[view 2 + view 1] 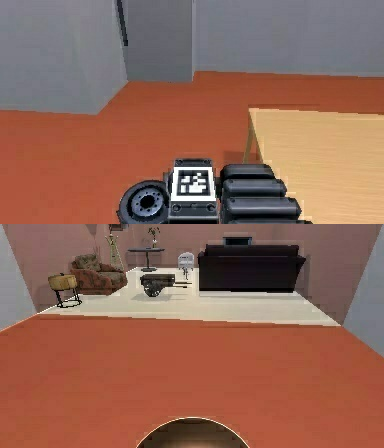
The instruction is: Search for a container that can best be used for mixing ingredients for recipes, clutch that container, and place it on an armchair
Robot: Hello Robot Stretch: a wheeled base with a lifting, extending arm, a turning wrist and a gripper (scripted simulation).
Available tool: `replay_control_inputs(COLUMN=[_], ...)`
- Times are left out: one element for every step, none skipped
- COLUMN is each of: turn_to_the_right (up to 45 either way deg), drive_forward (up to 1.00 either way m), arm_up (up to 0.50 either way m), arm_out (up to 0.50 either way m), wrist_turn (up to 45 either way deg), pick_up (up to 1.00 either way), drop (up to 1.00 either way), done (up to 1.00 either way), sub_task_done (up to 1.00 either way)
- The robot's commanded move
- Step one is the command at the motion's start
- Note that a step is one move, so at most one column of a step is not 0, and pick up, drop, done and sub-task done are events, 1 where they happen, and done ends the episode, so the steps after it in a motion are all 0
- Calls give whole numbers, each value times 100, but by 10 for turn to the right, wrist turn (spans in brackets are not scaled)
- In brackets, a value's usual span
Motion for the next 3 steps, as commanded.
replay_control_inputs(turn_to_the_right=[450, -450, -150], drive_forward=[0, 0, 0], arm_up=[0, 0, 0], arm_out=[0, 0, 0], wrist_turn=[0, 0, 0], pick_up=[0, 0, 0], drop=[0, 0, 0], done=[0, 0, 0], sub_task_done=[0, 0, 0])
